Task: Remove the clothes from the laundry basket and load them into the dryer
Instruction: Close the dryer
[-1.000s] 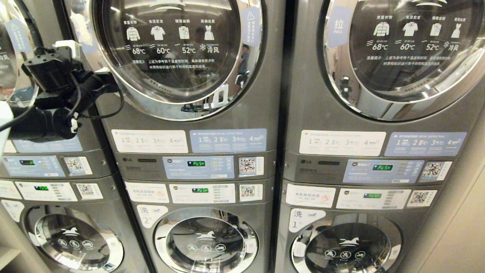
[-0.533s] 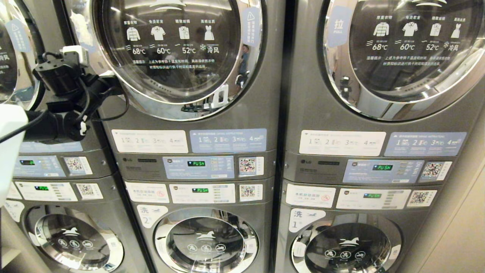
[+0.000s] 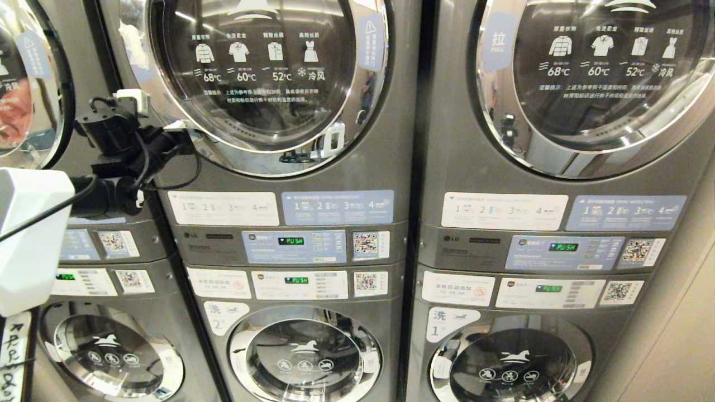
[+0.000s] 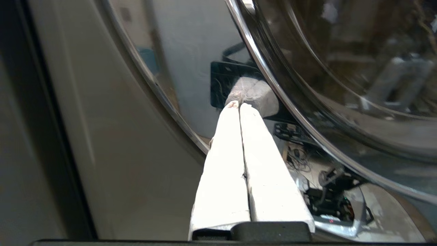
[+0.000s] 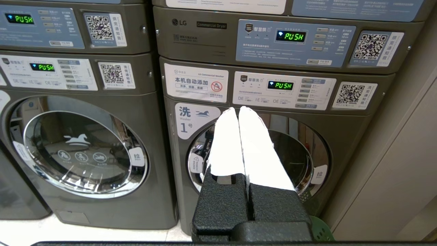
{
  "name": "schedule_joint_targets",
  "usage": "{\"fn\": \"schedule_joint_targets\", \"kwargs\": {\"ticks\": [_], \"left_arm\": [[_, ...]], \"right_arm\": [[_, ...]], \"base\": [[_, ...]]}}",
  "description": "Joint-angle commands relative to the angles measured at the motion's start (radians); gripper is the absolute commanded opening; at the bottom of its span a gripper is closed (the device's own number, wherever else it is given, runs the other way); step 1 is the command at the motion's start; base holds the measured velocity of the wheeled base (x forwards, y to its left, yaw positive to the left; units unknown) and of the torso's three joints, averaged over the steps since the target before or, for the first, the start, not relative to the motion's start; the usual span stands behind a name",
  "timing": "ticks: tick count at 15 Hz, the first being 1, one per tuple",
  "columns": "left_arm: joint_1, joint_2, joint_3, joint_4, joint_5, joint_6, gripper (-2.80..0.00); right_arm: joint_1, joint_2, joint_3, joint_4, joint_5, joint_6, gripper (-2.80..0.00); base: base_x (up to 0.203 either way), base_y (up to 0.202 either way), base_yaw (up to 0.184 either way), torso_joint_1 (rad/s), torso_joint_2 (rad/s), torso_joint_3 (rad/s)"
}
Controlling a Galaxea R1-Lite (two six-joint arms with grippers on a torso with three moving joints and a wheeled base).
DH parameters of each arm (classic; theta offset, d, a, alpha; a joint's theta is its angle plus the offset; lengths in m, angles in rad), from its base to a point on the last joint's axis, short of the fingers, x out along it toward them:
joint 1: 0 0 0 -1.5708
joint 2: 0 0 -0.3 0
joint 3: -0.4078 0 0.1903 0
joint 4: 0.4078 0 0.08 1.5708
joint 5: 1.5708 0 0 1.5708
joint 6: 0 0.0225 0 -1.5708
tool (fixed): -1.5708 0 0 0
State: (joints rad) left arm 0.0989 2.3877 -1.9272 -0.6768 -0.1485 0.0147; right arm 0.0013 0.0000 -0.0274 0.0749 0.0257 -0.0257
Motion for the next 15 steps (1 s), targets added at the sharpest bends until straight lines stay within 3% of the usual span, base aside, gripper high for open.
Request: {"fn": "schedule_joint_targets", "kwargs": {"ticks": [1,15], "left_arm": [[-0.002,0.028,-0.002,-0.001,-0.029,0.001,-2.8],[-0.042,0.034,-0.002,-0.021,-0.031,0.005,-2.8]], "right_arm": [[0.0,-0.002,0.0,0.0,0.0,0.0,-2.8],[0.0,-0.002,0.0,-0.003,-0.026,0.006,-2.8]], "base": [[0.0,0.0,0.0,0.0,0.0,0.0],[0.0,0.0,0.0,0.0,0.0,0.0]]}}
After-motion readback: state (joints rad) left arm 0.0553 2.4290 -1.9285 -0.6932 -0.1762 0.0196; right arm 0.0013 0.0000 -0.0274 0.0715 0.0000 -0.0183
